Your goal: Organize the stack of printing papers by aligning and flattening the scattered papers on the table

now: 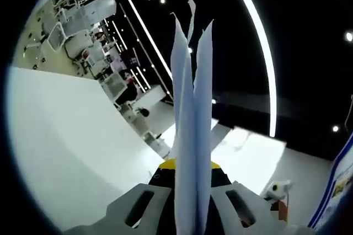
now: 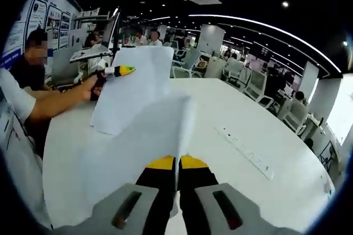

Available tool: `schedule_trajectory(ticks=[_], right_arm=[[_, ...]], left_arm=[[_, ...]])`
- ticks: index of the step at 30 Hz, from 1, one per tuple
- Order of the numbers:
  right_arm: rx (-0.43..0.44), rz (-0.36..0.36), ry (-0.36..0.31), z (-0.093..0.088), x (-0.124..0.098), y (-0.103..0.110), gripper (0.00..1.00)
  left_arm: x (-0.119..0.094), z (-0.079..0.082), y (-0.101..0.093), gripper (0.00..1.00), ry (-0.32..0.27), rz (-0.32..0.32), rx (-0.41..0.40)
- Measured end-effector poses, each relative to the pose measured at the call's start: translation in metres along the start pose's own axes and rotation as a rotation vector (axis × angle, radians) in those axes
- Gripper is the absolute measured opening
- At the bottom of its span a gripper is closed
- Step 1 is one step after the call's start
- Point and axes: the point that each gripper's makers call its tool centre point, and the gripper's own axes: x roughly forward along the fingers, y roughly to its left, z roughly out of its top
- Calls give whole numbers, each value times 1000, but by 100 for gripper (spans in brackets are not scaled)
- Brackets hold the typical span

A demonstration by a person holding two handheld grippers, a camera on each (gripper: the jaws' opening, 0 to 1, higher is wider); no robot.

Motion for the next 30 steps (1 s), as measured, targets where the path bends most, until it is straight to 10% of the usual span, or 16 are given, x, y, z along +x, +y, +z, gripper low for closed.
schedule_trajectory(ticks=[30], right_arm=[[34, -63, -41, 10, -7, -9, 0]], left_arm=[[1, -2, -6, 6, 11, -14, 2]])
